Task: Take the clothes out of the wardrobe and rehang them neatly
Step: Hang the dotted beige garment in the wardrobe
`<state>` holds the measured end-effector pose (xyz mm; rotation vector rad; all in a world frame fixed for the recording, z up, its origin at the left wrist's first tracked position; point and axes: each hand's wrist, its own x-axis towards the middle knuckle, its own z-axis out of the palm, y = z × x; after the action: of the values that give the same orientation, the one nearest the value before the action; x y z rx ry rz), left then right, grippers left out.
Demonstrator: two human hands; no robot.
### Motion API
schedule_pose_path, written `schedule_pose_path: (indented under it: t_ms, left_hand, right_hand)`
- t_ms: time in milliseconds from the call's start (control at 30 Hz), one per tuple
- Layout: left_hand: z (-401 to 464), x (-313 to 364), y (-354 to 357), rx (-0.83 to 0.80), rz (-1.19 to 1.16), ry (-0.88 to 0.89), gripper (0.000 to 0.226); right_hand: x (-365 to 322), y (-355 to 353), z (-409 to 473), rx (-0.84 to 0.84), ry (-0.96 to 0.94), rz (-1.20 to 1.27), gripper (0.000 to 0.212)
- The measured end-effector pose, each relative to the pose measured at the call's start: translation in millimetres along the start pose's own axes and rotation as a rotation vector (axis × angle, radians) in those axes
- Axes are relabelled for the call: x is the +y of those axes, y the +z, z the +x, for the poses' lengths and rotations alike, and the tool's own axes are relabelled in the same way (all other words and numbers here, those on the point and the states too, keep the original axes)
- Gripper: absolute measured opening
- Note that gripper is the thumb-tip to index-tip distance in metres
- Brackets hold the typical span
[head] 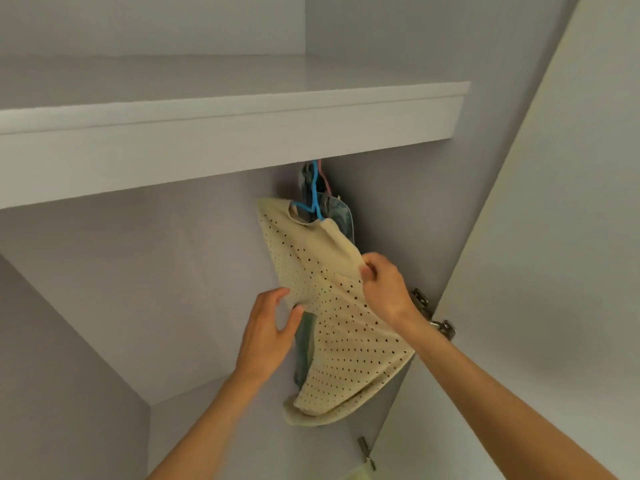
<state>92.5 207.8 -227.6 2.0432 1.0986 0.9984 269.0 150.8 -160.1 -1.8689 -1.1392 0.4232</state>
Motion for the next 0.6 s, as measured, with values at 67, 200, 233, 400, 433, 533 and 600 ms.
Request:
schedule_pose_path:
  t_ms: [67, 200, 233, 400, 433, 533, 600]
  left_hand:
    - [-2.9, 7.1, 4.2, -0.007, 0.041, 0.008, 0.041]
    - [-19.5, 17.2, 13.1, -0.006, 0.182, 0.012, 0.050]
    - [-24.1, 17.9, 14.4, -0.008, 0.223, 0.004, 0.055]
    - [-52.8, 23.5, 28.7, -0.104, 0.353, -0.011, 0.058]
    - [-60.1, 25.7, 33.1, -0.133, 0.358, 0.008, 0.057]
    - [-81.1, 28.7, 43.8, -0.183, 0.320, 0.083, 0.053]
    - [-93.5, 30.6, 48.0, -0.195, 0.309, 0.173, 0.052]
  right_hand:
    - [13.2, -15.4, -19.6, 0.048, -0.006, -0.152, 0.014]
    - [32.3, -48.0, -69.5, 0.124, 0.051, -0.308, 0.025]
    - [36.8, -57.3, -81.7, 0.137, 0.065, -0.306, 0.025]
    - [61.2, -97.5, -139.9, 0.139, 0.126, -0.214, 0.028]
    - [65.4, -103.2, -152.3, 0.146, 0.141, -0.201, 0.029]
    - [76.1, -116.1, -191.2, 0.167, 0.182, -0.197, 0.031]
    - [84.1, -123.1, -218.7, 0.192, 0.226, -0.209, 0.033]
